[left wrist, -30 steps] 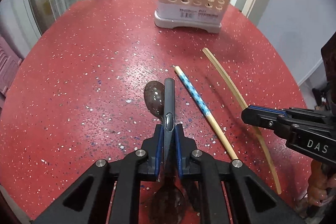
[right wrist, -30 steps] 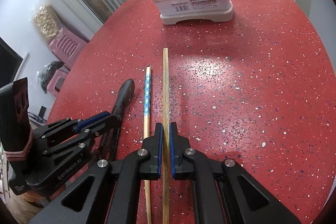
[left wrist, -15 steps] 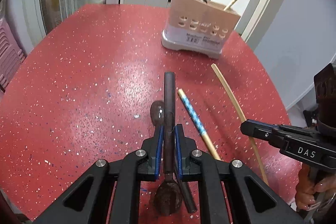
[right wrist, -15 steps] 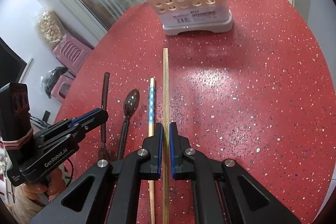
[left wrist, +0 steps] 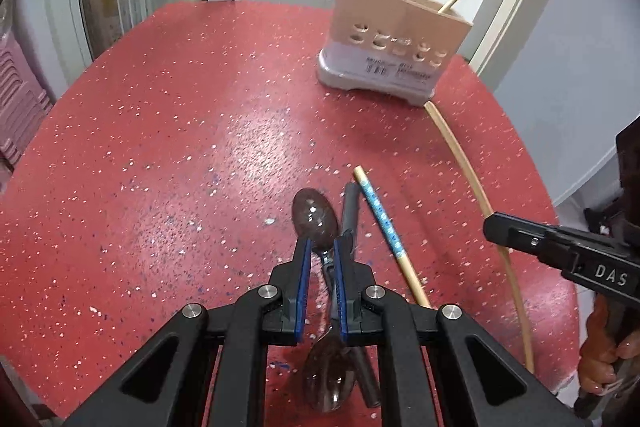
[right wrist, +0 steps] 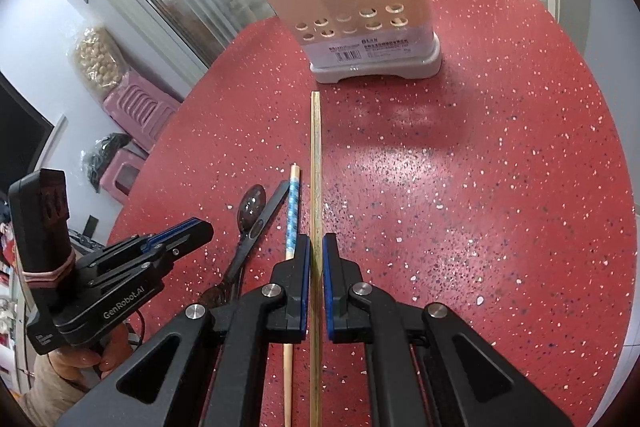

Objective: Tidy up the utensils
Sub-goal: 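Lift the chopstick with the right tool while the left tool lifts the spoon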

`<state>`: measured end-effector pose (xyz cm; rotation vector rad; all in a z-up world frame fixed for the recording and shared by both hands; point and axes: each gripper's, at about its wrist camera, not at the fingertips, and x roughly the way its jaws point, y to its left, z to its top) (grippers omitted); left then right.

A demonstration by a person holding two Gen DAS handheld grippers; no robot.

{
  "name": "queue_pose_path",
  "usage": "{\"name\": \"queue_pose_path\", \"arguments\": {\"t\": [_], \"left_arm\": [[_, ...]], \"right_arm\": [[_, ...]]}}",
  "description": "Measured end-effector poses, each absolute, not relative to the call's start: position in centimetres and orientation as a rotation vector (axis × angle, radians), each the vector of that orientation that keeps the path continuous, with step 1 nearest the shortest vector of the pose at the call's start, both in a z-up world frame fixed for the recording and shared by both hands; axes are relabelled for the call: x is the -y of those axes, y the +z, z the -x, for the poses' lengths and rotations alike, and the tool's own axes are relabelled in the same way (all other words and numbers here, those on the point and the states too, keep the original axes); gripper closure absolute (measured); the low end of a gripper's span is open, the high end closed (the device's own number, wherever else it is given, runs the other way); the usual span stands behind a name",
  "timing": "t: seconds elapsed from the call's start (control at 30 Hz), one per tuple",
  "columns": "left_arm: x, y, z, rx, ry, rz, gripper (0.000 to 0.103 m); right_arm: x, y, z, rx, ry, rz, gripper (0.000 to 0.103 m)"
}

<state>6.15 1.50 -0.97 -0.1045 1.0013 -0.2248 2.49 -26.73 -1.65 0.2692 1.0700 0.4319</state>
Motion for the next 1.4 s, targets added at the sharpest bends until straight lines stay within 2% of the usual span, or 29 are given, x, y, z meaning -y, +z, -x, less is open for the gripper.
{"name": "queue_pose_path", "arguments": {"t": [0.23, 0.27, 0.3, 0.33, 0.37, 0.57, 0.67, 0.7, 0.73, 0.87, 0.93, 1.03, 1.1, 1.2, 1.4], "left_arm": [[-0.4, -1.5, -6.1, -1.024, -0.212, 0.055, 0.065], [-0.4, -1.5, -6.1, -1.021, -0.215, 0.054, 0.063], [-0.3, -1.6, -6.1, -1.022, -0.212, 0.047, 0.029], [-0.1, -1.6, -6.2, -1.026, -0.202, 0.037, 0.003], [0.0, -1.5, -6.1, -1.022, -0.185, 0.024, 0.000], [0.6, -2.0, -6.4, -1.023, -0.163, -0.055, 0.000], [0.7, -2.7, -7.1, -1.062, -0.154, -0.068, 0.006], [0.8, -2.9, -7.1, -1.067, -0.163, -0.075, 0.014], [1.0, -3.1, -7.1, -1.072, -0.174, -0.088, 0.017], [2.3, -3.2, -7.0, -1.067, -0.196, -0.147, 0.018], [2.8, -3.3, -7.0, -1.068, -0.205, -0.170, 0.022], [3.8, -3.8, -6.9, -1.083, -0.221, -0.211, 0.039], [4.2, -4.0, -6.8, -1.082, -0.244, -0.225, 0.062], [4.5, -3.8, -6.6, -1.074, -0.257, -0.245, 0.066], [3.1, -2.7, -6.2, -1.030, -0.277, -0.137, 0.066]], "right_arm": [[26.9, -2.2, -2.6, -1.082, 0.438, -0.280, 0.096], [26.9, -2.1, -2.5, -1.080, 0.439, -0.282, 0.096], [27.0, -2.1, -2.5, -1.079, 0.439, -0.284, 0.096], [27.1, -2.1, -2.5, -1.078, 0.439, -0.287, 0.096], [27.1, -2.2, -2.4, -1.079, 0.439, -0.291, 0.096], [27.4, -2.5, -2.4, -1.081, 0.444, -0.307, 0.096], [27.7, -2.6, -2.3, -1.079, 0.447, -0.314, 0.096], [27.7, -2.6, -2.3, -1.079, 0.447, -0.315, 0.096], [27.8, -2.6, -2.3, -1.079, 0.447, -0.317, 0.096], [28.1, -2.9, -2.3, -1.083, 0.443, -0.326, 0.096], [28.2, -3.0, -2.3, -1.085, 0.444, -0.328, 0.096], [28.1, -3.0, -2.4, -1.088, 0.445, -0.329, 0.096], [28.1, -3.0, -2.4, -1.087, 0.445, -0.332, 0.096], [28.2, -3.0, -2.4, -1.084, 0.443, -0.334, 0.096], [28.4, -2.8, -2.4, -1.078, 0.441, -0.337, 0.096]]}}
